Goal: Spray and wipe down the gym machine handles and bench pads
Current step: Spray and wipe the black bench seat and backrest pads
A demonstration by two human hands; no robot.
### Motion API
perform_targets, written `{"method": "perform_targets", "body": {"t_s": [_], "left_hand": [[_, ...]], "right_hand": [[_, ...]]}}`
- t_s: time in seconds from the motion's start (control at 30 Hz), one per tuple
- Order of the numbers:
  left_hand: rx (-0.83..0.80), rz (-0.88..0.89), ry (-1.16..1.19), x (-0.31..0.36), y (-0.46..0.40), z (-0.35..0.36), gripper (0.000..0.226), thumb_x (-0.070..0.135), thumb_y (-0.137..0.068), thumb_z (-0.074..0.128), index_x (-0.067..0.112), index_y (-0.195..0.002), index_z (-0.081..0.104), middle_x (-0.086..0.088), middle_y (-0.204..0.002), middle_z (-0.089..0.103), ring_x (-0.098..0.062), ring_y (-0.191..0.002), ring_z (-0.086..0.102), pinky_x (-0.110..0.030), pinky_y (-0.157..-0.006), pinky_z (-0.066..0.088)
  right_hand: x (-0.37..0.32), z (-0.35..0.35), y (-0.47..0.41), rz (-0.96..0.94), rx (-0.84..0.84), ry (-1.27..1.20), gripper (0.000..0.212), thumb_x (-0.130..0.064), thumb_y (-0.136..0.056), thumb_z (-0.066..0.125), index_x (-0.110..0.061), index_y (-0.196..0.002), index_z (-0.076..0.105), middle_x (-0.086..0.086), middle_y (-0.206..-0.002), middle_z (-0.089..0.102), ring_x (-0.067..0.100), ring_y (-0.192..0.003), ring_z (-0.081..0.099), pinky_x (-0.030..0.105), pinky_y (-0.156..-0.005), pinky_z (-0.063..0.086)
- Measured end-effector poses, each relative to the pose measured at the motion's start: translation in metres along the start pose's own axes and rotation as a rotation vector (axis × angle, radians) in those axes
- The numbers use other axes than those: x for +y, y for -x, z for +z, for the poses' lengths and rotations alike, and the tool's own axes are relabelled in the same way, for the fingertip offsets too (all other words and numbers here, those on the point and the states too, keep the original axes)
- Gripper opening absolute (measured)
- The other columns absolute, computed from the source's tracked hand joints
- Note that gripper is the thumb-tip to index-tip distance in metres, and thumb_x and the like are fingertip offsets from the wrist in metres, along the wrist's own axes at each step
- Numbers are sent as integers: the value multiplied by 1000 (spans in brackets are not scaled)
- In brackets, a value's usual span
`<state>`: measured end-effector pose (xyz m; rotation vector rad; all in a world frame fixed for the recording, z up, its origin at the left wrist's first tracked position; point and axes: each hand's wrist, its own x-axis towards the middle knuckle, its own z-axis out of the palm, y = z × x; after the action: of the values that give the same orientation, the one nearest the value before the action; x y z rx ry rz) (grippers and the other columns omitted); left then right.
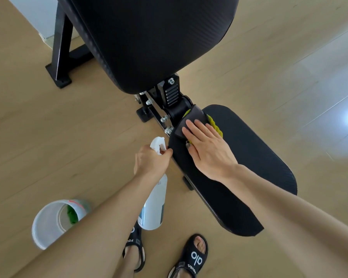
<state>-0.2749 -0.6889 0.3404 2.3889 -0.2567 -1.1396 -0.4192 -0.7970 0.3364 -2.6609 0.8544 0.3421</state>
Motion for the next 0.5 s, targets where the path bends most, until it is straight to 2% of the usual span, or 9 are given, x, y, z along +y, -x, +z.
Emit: {"method": "perform_targets", "body": {"t_s": [0.07,0.23,0.33,0.4,0.5], "left_hand": [[1,4,10,2,1,-1,34,45,-74,67,14,-87,69,-7,-74,73,-20,-66,68,-26,-56,52],[-26,-24,28,10,4,-8,20,31,-82,69,13,-76,63,1,-54,62,-12,-49,55,-20,-46,38],[-51,-1,25,10,3,-11,22,32,-83,70,10,-83,67,-1,-55,63,-12,-47,56,-19,-46,39],[-80,10,28,9,0,-13,25,33,-84,72,8,-86,69,-3,-57,64,-10,-44,54,-18,-44,37],[-104,-26,54,3,-5,-21,28,39,-81,70,12,-90,75,-4,-62,67,-15,-53,55,-19,-46,37]], "right_hand": [[-1,3,39,-38,-60,-15,56,-44,-106,15,-28,-159,23,-8,-167,14,12,-155,1,38,-127,6],[-7,11,133,-98,-195,-34,57,-47,-106,14,-29,-158,29,-8,-166,20,11,-155,8,42,-124,21],[-5,6,118,-157,-183,15,60,-49,-105,12,-27,-157,33,-6,-165,25,13,-155,12,40,-123,15],[-10,3,83,-165,-160,53,60,-49,-105,10,-27,-159,27,-6,-166,19,13,-155,7,37,-125,6],[-28,5,19,-104,-80,61,59,-46,-106,13,-25,-160,23,-5,-168,15,15,-156,3,37,-127,0]]}}
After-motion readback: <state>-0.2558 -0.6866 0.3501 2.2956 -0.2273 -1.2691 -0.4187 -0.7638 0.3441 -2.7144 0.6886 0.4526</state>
